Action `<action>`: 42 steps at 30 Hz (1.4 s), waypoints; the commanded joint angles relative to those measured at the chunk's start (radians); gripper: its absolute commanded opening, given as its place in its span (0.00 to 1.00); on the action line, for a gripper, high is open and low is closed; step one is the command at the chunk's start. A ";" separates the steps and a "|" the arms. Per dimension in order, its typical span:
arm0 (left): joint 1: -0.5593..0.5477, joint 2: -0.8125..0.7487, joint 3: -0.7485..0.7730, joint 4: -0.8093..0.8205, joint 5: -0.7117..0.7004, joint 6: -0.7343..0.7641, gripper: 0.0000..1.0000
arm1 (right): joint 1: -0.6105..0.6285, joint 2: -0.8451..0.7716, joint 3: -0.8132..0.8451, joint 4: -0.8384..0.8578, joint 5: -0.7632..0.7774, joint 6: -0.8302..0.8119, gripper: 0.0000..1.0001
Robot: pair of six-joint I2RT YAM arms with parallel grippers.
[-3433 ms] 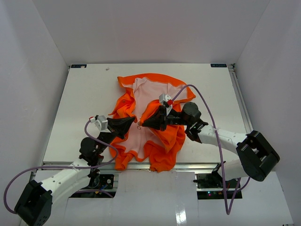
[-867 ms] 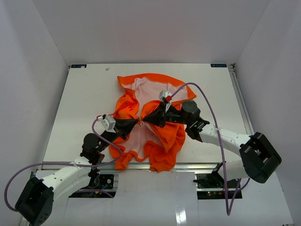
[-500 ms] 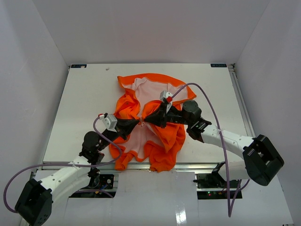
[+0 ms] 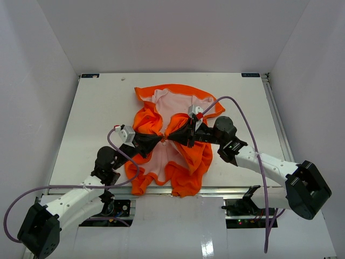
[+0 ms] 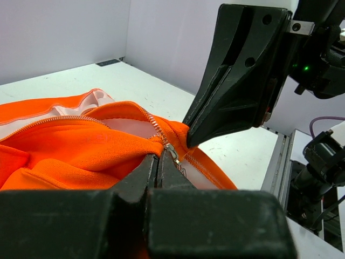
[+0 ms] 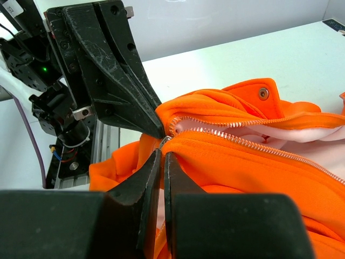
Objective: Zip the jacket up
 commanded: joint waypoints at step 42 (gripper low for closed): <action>-0.010 0.007 0.088 -0.171 0.170 0.096 0.00 | 0.001 -0.001 0.079 0.093 -0.032 0.020 0.08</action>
